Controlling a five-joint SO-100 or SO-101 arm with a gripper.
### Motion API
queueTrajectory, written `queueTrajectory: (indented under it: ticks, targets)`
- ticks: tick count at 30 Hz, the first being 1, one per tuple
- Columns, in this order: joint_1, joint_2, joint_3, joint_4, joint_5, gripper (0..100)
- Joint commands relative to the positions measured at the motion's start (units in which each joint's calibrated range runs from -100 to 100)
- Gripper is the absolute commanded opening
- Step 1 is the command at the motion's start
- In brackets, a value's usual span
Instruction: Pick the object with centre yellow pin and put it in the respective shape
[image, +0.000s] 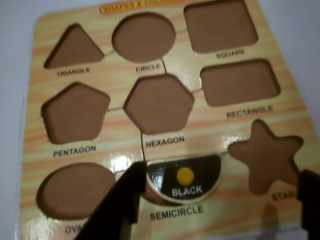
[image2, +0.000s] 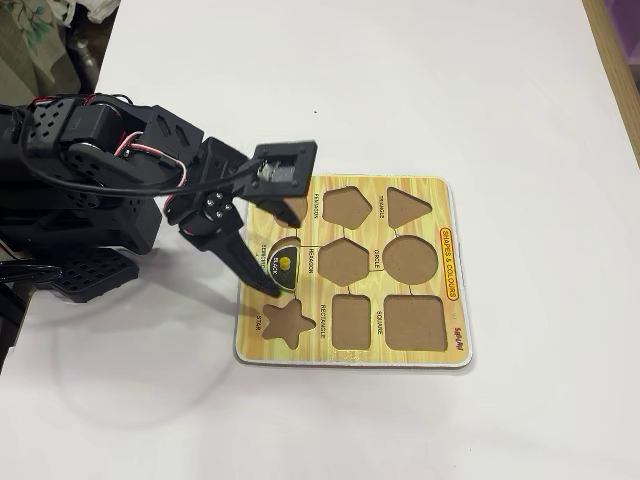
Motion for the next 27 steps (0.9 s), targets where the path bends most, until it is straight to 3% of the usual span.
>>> queueTrajectory:
  ticks: [1,9,27]
  targets:
    - [0.32,-0.38,0.27,8.76,-0.06,33]
    - [0.23,-0.38,0.27,21.81,-0.06,33]
    - [0.32,-0.38,0.27,21.98,-0.06,33]
